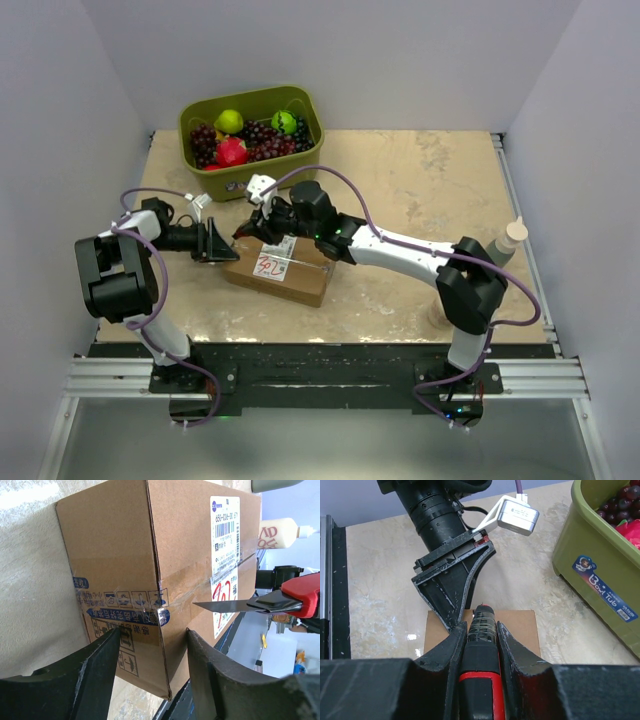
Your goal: Unpack the express box
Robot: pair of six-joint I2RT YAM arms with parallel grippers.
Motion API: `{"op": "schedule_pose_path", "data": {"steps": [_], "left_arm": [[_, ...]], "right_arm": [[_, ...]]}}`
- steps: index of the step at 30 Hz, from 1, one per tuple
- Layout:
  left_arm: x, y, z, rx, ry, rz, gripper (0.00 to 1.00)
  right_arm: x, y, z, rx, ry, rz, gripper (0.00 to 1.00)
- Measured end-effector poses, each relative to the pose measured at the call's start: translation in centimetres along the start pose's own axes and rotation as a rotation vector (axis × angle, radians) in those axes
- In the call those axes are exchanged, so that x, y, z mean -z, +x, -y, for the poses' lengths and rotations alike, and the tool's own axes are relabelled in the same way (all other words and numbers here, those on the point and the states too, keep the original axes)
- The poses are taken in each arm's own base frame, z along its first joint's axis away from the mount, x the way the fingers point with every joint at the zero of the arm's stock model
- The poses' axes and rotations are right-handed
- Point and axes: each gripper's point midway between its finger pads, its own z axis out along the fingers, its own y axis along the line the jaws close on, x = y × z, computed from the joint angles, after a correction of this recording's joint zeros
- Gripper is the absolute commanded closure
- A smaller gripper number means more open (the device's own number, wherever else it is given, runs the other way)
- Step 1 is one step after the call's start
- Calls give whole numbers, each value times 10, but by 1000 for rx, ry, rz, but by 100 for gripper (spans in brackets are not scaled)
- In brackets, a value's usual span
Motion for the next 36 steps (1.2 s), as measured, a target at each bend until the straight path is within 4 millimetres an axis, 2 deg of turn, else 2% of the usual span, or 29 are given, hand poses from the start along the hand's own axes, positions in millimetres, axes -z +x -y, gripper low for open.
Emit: {"op": "schedule_pose_path", "data": {"steps": [20,36], "left_arm": [[0,0,0,0,0,0,42],[0,0,-1,8,5,-1,43]], "right_arm": [[-6,13,-2,3,-16,-23,100],[-5,16,-4,107,-35,-64,100]]}}
